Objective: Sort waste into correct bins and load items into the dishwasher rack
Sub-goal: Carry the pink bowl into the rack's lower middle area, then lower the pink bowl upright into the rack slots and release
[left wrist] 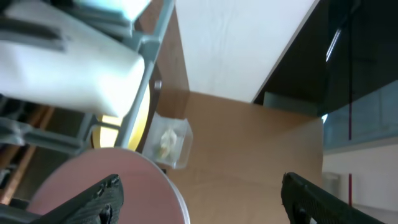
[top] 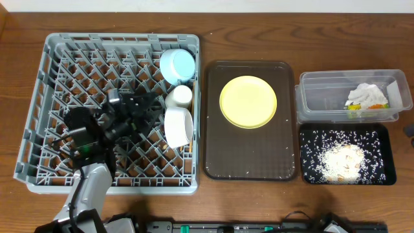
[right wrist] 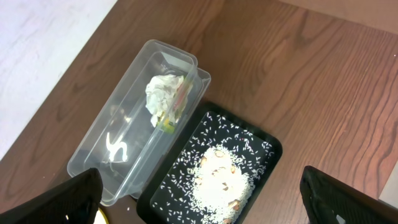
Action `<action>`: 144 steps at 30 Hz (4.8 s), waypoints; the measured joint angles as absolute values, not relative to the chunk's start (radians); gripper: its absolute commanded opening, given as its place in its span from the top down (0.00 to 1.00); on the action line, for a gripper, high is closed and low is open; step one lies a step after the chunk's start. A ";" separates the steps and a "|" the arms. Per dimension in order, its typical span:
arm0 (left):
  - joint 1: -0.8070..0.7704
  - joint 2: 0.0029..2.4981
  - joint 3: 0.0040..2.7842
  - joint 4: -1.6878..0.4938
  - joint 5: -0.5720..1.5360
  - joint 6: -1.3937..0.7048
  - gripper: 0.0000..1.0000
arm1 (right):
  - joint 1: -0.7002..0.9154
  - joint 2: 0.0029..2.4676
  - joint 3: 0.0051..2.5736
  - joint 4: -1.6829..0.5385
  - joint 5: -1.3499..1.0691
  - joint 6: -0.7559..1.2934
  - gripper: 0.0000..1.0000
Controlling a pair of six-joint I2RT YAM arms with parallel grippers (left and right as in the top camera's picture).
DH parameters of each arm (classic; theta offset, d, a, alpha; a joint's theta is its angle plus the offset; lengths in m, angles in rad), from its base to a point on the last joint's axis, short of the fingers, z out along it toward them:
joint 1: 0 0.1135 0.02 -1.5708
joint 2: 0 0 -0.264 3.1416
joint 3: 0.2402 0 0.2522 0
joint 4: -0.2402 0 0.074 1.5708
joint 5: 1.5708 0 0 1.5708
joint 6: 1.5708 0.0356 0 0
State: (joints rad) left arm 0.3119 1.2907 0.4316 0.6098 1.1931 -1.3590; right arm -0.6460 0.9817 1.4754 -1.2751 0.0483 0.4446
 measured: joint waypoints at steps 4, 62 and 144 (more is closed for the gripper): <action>0.356 1.291 0.432 0.630 1.193 -1.363 0.29 | -0.646 0.982 1.475 -1.275 0.048 0.445 0.01; -0.061 0.997 0.615 -0.327 0.563 -0.691 0.87 | -0.646 0.982 1.475 -1.275 0.048 0.445 0.01; -0.056 1.217 0.868 -0.525 0.443 -0.519 0.94 | -0.646 0.982 1.475 -1.275 0.049 0.445 0.01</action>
